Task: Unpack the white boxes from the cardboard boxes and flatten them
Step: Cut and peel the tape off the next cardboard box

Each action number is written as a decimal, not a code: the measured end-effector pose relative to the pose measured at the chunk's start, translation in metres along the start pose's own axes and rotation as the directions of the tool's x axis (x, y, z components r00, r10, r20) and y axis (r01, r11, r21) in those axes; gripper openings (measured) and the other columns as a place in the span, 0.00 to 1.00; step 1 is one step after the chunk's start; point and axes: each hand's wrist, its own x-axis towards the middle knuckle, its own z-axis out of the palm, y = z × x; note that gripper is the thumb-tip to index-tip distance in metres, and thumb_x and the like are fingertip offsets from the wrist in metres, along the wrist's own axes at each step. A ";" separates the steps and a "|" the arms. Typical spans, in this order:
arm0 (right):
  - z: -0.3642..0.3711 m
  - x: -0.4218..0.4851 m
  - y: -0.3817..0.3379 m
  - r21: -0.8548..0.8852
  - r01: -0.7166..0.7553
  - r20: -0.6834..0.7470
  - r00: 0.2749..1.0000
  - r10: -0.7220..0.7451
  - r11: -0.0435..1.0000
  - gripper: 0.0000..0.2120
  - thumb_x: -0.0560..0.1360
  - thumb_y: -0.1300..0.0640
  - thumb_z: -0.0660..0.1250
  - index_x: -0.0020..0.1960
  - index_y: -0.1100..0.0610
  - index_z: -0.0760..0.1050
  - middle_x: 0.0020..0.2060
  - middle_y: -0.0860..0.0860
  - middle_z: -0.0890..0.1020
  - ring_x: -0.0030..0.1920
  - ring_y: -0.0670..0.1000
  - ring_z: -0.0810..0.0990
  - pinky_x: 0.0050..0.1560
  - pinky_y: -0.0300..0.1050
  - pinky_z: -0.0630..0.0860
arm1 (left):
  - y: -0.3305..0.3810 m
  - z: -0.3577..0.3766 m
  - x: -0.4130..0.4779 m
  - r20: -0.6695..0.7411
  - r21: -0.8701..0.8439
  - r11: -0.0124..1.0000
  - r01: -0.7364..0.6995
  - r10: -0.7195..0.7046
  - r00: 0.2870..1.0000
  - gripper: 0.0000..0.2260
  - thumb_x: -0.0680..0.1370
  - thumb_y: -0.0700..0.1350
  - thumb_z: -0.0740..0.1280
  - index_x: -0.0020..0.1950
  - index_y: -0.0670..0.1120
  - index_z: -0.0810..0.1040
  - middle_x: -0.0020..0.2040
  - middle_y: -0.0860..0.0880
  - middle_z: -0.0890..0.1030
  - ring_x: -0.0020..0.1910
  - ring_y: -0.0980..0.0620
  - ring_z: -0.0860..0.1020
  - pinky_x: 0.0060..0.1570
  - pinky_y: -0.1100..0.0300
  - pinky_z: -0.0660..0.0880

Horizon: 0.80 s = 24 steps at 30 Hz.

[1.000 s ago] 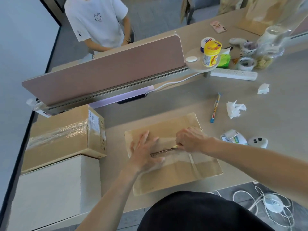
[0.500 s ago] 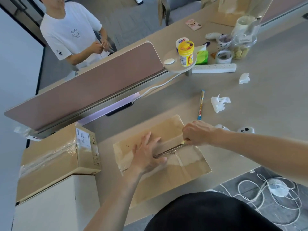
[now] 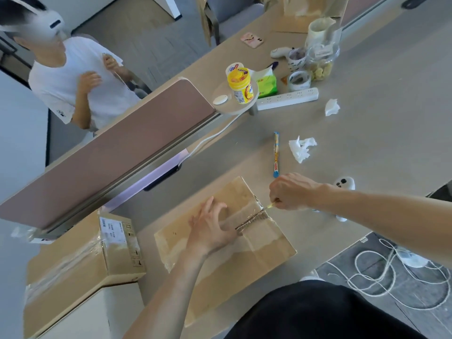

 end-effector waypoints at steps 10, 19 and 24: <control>0.031 -0.018 0.002 0.672 -0.258 -0.032 0.926 0.375 0.695 0.08 0.75 0.56 0.67 0.41 0.57 0.83 0.26 0.48 0.79 0.27 0.46 0.76 0.30 0.39 0.72 | 0.030 -0.016 0.026 0.180 0.198 0.977 -0.077 0.041 0.983 0.50 0.60 0.54 0.73 0.77 0.60 0.49 0.80 0.47 0.49 0.77 0.44 0.53 0.68 0.42 0.66; 0.051 -0.013 -0.018 0.838 -0.237 -0.008 0.896 0.445 0.492 0.12 0.77 0.56 0.67 0.37 0.56 0.82 0.23 0.49 0.77 0.18 0.41 0.71 0.23 0.31 0.65 | 0.039 -0.018 0.028 0.175 0.238 0.965 -0.108 0.067 0.982 0.50 0.59 0.54 0.69 0.78 0.57 0.49 0.79 0.41 0.53 0.76 0.41 0.57 0.71 0.49 0.64; 0.058 -0.009 -0.022 0.851 -0.240 0.004 0.892 0.452 0.468 0.14 0.76 0.58 0.67 0.35 0.63 0.80 0.21 0.50 0.75 0.18 0.42 0.70 0.24 0.34 0.65 | 0.036 -0.015 0.028 0.157 0.254 0.960 -0.116 0.077 0.985 0.50 0.58 0.56 0.68 0.77 0.57 0.49 0.76 0.43 0.57 0.73 0.40 0.60 0.70 0.48 0.67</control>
